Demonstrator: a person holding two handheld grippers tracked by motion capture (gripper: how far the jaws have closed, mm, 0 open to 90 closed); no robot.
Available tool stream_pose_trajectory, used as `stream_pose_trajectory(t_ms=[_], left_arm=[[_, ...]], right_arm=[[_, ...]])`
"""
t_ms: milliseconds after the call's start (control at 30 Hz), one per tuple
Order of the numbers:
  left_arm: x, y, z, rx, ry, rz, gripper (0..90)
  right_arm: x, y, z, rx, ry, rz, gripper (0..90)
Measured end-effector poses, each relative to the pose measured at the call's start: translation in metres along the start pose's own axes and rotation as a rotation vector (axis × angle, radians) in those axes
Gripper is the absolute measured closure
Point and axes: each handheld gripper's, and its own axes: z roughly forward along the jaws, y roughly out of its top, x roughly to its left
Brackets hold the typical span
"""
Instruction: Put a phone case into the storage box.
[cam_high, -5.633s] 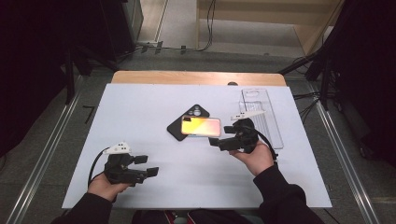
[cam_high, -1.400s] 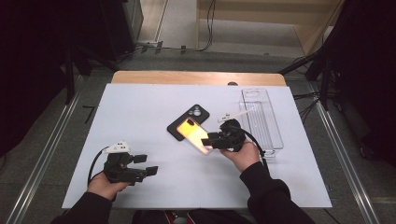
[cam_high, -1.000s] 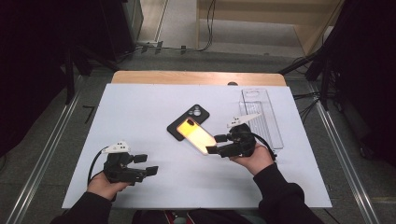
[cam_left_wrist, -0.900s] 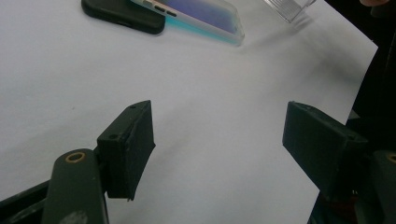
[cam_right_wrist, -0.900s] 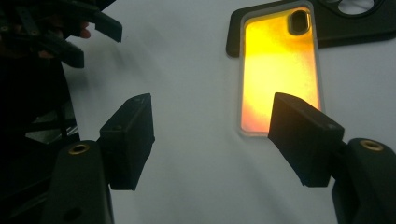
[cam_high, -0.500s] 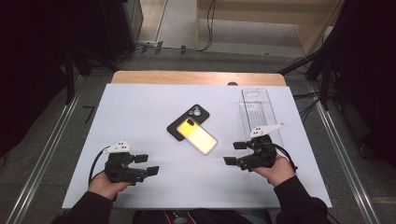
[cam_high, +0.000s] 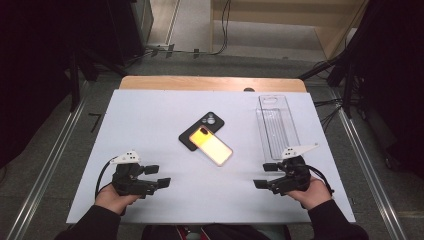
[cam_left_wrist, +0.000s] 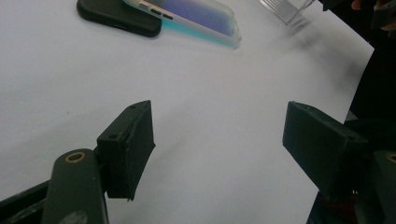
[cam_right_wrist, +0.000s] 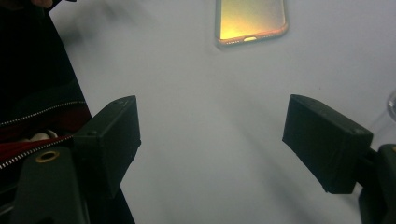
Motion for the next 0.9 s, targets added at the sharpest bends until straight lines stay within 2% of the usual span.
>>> stream_pose_trajectory(t_ms=[100,400,567,900], left_arm=[[0.0,0.0,0.0,-0.006,-0.004,-0.002,25.1],[-0.001,0.001,0.0,-0.009,-0.011,0.002,25.1],[-0.001,0.001,0.0,-0.01,-0.012,0.001,25.1],[-0.001,0.001,0.0,-0.01,-0.012,0.002,25.1]], right_arm=[[-0.004,-0.009,-0.009,-0.004,-0.01,0.001,17.4],[-0.007,-0.019,-0.013,0.009,-0.042,0.014,17.4],[-0.004,-0.014,-0.012,-0.003,-0.041,0.005,17.4],[0.007,0.01,-0.007,-0.057,-0.054,-0.005,16.4]])
